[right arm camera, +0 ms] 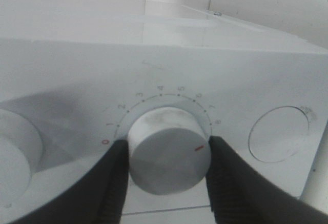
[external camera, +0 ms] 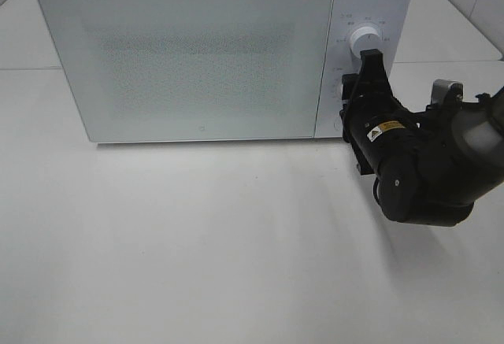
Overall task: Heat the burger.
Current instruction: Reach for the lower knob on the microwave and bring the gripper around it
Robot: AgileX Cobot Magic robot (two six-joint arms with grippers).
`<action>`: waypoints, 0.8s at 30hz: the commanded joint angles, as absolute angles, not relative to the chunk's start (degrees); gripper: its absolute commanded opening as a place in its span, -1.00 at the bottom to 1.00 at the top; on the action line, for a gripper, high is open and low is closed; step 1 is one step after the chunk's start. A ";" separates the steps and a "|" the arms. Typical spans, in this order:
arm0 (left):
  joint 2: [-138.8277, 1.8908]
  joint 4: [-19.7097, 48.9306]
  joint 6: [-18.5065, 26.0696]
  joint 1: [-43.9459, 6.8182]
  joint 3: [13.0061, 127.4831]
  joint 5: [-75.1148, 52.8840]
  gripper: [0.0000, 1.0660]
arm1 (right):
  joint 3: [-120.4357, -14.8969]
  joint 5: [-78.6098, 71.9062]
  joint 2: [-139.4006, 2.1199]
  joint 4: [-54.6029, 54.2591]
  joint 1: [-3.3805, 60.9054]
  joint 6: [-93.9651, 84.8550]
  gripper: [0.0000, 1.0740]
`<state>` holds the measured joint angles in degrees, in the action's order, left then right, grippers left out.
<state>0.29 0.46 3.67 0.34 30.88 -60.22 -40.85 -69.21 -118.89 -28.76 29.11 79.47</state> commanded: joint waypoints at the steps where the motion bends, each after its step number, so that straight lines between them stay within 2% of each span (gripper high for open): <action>1: 1.15 0.40 3.44 0.40 30.88 -59.36 0.84 | -43.43 -82.22 -118.77 -25.67 28.36 81.53 -0.82; 15: 1.15 0.40 3.44 0.40 30.88 -59.36 0.84 | -43.43 -82.22 -118.77 -27.10 28.13 86.12 -0.86; 24: 1.15 0.40 3.44 0.40 30.88 -59.36 0.84 | -43.43 -82.16 -118.77 -29.97 28.13 84.80 -0.71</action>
<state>0.29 0.46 3.67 0.34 30.88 -60.22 -40.85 -69.39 -118.89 -29.62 29.16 84.86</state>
